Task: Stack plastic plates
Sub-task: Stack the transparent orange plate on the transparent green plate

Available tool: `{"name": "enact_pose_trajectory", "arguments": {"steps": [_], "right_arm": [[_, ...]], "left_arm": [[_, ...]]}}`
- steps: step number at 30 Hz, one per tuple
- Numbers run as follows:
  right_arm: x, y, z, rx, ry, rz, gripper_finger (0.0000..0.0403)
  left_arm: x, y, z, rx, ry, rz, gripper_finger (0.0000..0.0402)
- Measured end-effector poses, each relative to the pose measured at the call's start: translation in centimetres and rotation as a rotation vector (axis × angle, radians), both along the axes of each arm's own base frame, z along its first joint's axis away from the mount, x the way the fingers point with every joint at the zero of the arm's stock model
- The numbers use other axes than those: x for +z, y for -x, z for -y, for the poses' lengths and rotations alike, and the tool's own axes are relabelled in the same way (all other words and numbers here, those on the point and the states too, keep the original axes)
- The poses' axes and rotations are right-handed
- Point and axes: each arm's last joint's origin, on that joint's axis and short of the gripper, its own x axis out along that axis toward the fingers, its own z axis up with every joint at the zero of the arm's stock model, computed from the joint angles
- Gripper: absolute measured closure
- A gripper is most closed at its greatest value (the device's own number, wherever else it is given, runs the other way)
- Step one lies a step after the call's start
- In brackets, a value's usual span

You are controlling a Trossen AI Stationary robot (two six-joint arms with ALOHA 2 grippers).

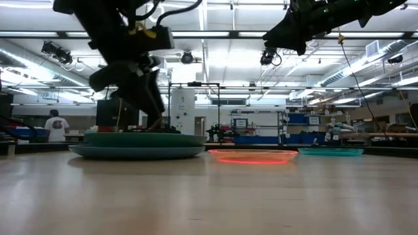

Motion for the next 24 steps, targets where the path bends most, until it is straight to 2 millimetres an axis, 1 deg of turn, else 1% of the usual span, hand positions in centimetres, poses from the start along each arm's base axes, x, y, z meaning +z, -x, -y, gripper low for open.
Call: {"name": "enact_pose_trajectory", "arguments": {"steps": [2, 5, 9, 17, 24], "right_arm": [[0.0, 0.0, 0.0, 0.0, 0.0, 0.001, 0.0245], [0.0, 0.0, 0.0, 0.0, 0.001, 0.003, 0.0245], [0.1, 0.0, 0.0, 0.0, 0.002, 0.006, 0.0245], [0.1, 0.0, 0.0, 0.0, 0.003, 0.007, 0.0245], [0.0, 0.0, 0.0, 0.0, 0.0, 0.0, 0.0245]], "left_arm": [[-0.1, -0.5, 0.1, -0.036, -0.017, 0.02, 0.021], [-0.8, -1.3, 0.4, -0.09, -0.024, 0.027, 0.021], [-2.2, -2.4, 0.5, -0.119, -0.039, -0.017, 0.0209], [-3.1, -5.5, 0.7, -0.207, -0.113, -0.091, 0.0209], [-4.1, -7.8, 0.9, -0.306, -0.193, -0.153, 0.0209]]}}
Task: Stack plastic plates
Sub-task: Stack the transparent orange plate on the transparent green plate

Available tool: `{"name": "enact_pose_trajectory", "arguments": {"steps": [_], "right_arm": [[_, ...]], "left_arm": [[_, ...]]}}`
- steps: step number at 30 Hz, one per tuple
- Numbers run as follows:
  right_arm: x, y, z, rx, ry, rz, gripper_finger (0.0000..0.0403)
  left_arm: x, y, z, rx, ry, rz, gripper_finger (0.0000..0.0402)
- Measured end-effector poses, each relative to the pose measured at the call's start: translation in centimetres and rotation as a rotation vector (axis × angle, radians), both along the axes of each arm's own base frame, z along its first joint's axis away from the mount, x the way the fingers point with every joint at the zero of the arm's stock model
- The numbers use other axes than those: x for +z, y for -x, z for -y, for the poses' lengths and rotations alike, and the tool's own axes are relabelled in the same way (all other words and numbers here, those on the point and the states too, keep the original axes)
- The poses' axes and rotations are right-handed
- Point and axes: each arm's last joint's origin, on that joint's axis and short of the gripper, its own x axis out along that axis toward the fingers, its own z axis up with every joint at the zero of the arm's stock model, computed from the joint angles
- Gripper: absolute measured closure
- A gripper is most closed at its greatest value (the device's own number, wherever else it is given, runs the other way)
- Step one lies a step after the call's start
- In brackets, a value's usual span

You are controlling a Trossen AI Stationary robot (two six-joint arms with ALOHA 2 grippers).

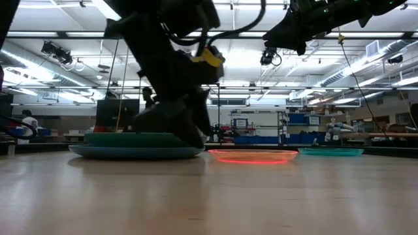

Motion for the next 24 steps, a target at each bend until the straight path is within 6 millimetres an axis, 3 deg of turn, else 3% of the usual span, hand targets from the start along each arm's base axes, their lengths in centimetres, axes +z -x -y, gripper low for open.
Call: {"name": "enact_pose_trajectory", "arguments": {"steps": [12, 24], "right_arm": [[0.0, 0.0, 0.0, 0.001, 0.0, -0.001, 0.0245], [0.0, 0.0, 0.0, 0.0, 0.0, 0.0, 0.0245]], "left_arm": [[-2.3, -1.8, 0.3, -0.13, -0.107, -0.074, 0.0226], [-2.6, -1.9, 0.3, -0.144, -0.096, -0.075, 0.0357]]}}
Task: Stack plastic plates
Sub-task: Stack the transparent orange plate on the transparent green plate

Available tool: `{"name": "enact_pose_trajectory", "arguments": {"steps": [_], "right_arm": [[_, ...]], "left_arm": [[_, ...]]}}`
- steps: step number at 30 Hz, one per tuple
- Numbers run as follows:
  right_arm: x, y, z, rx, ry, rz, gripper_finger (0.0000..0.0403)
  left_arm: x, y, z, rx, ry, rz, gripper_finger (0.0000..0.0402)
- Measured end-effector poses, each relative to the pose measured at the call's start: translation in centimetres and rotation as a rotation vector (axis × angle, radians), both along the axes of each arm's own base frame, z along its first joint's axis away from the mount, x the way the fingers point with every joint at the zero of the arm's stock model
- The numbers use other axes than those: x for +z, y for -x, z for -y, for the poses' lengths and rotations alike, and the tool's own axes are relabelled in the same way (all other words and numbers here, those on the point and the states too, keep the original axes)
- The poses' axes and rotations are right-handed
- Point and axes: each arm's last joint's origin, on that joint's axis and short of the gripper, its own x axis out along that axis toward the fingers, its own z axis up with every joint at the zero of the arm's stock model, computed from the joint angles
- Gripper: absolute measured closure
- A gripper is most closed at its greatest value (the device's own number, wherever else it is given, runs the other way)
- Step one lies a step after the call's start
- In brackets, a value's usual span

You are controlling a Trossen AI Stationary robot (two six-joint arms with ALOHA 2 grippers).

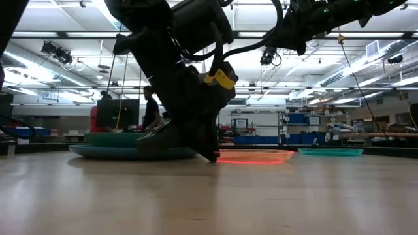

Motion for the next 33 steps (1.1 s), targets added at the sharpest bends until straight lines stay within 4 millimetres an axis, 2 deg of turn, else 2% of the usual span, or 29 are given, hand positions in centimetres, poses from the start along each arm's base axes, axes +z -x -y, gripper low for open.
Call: {"name": "enact_pose_trajectory", "arguments": {"steps": [4, 8, 14, 23, 28, 33], "right_arm": [[0.0, 0.0, 0.0, 0.0, 0.0, -0.001, 0.0245], [0.0, 0.0, 0.0, 0.0, 0.0, -0.002, 0.0245], [-0.1, 0.0, 0.0, 0.002, 0.007, -0.01, 0.0245], [-0.1, 0.0, 0.0, 0.002, 0.005, -0.018, 0.0245], [-0.1, 0.0, 0.0, 0.002, 0.005, -0.018, 0.0245], [-0.1, 0.0, 0.0, 0.003, 0.005, -0.018, 0.0245]], "left_arm": [[0.0, -0.1, -0.2, 0.003, 0.001, 0.003, 0.0393], [0.1, 0.0, -0.1, -0.009, -0.006, -0.002, 0.0392], [1.6, 0.3, 0.6, -0.018, -0.014, 0.034, 0.0394], [6.5, 1.3, 0.7, 0.038, 0.042, 0.167, 0.0395], [9.4, 2.6, 0.6, 0.075, 0.08, 0.22, 0.0396], [11.3, 4.1, 0.6, 0.111, 0.051, 0.228, 0.0396]]}}
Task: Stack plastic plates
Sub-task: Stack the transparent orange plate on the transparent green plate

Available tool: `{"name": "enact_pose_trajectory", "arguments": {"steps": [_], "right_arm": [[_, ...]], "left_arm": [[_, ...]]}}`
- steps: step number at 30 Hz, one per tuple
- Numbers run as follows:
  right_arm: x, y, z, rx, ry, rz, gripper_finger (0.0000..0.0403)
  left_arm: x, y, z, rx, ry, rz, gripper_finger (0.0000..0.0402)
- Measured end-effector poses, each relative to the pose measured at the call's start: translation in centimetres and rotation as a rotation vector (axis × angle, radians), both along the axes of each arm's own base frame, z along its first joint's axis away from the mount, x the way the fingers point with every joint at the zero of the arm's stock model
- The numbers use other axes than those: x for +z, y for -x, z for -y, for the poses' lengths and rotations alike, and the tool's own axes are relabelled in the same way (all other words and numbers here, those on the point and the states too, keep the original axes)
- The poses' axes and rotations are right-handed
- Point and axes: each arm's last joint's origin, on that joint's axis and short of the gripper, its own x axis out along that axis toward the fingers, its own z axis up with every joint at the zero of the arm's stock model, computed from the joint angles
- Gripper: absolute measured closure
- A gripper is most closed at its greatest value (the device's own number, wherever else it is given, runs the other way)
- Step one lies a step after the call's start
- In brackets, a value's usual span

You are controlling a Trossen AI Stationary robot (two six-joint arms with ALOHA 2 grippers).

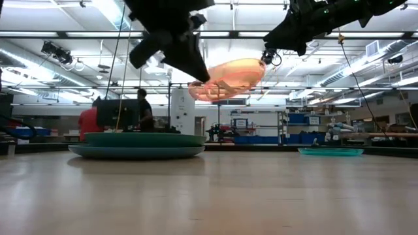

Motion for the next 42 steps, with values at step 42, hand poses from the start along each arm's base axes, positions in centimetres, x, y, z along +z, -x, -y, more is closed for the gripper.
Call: {"name": "enact_pose_trajectory", "arguments": {"steps": [42], "right_arm": [[0.2, 0.0, 0.0, -0.001, 0.002, 0.016, 0.0245]], "left_arm": [[-6.5, 7.6, -2.7, 0.577, 0.2, -0.258, 0.0376]]}}
